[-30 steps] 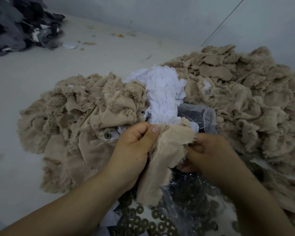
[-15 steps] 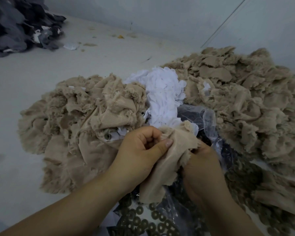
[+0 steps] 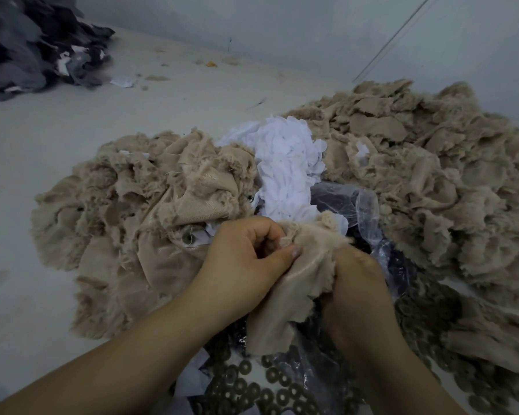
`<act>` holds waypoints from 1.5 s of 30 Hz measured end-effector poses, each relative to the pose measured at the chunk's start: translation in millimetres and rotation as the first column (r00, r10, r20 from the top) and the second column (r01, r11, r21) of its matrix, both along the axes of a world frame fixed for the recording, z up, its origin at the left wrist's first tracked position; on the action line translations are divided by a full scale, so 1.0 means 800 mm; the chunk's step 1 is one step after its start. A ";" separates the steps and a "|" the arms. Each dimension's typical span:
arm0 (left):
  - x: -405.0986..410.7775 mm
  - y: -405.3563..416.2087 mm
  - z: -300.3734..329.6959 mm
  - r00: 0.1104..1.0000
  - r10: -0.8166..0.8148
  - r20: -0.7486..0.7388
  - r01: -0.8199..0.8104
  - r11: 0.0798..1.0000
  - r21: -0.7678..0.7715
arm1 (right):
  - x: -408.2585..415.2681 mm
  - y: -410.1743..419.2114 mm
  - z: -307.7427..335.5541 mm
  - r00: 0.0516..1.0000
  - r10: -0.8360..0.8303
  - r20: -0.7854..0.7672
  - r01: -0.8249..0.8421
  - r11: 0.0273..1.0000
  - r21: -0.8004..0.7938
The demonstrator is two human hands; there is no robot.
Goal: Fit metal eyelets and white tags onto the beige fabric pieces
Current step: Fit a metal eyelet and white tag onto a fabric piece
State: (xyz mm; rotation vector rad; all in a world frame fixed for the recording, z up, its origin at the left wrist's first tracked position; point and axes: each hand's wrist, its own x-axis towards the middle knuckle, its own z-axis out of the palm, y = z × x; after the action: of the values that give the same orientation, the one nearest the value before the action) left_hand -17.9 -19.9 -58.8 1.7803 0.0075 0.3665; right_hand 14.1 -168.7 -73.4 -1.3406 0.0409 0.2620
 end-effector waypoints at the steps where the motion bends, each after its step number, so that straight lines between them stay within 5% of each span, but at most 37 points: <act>1: 0.001 0.002 0.001 1.000 0.009 -0.003 -0.009 1.000 0.010 | 0.000 -0.001 0.003 0.998 0.037 -0.042 -0.035 0.999 0.037; 3: 0.002 0.004 0.003 1.000 0.008 -0.004 -0.008 1.000 0.016 | -0.001 0.000 0.009 0.993 0.111 -0.049 -0.107 0.990 0.090; 7: 0.000 0.003 0.006 0.999 -0.030 -0.026 0.029 0.999 -0.013 | -0.006 0.002 0.014 0.979 0.115 0.168 -0.103 0.991 -0.080; 19: -0.002 0.002 0.007 0.979 -0.158 -0.132 0.083 0.889 -0.451 | -0.009 0.004 0.024 0.977 0.023 0.214 -0.016 0.999 -0.035; 24: -0.003 -0.003 0.005 0.987 -0.113 -0.114 0.048 0.886 -0.462 | -0.011 0.004 0.025 0.977 0.015 0.212 -0.005 0.999 -0.049; 28: -0.003 -0.004 0.004 0.995 -0.060 -0.073 0.032 0.941 -0.337 | -0.012 0.006 0.026 0.986 0.005 0.167 -0.003 1.000 -0.010; 31: -0.005 -0.005 0.006 1.000 -0.007 0.009 0.008 0.995 -0.095 | -0.014 0.006 0.026 0.987 -0.003 0.159 0.010 0.999 -0.041; 33: -0.006 -0.008 0.005 0.996 0.051 0.076 -0.058 0.993 0.100 | -0.015 0.006 0.025 0.986 -0.019 0.167 0.030 0.997 -0.065; 37: -0.009 -0.011 0.011 0.963 0.127 0.239 -0.180 0.960 0.213 | -0.013 0.004 0.027 0.998 -0.032 0.055 0.035 0.998 -0.047; 41: -0.011 -0.011 0.005 0.840 -0.068 0.538 -0.233 0.850 0.472 | -0.012 0.001 0.031 1.000 0.008 -0.020 -0.008 1.000 -0.003; 45: -0.009 -0.014 -0.009 0.812 -0.205 0.546 -0.178 0.804 0.567 | -0.010 -0.005 0.035 0.995 0.087 -0.057 -0.085 0.996 0.027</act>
State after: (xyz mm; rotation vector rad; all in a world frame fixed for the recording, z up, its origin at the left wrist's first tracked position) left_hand -25.4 -31.1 -66.0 2.2098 -0.6357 0.9914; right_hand 5.8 -172.8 -45.7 -1.3115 0.0289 0.3733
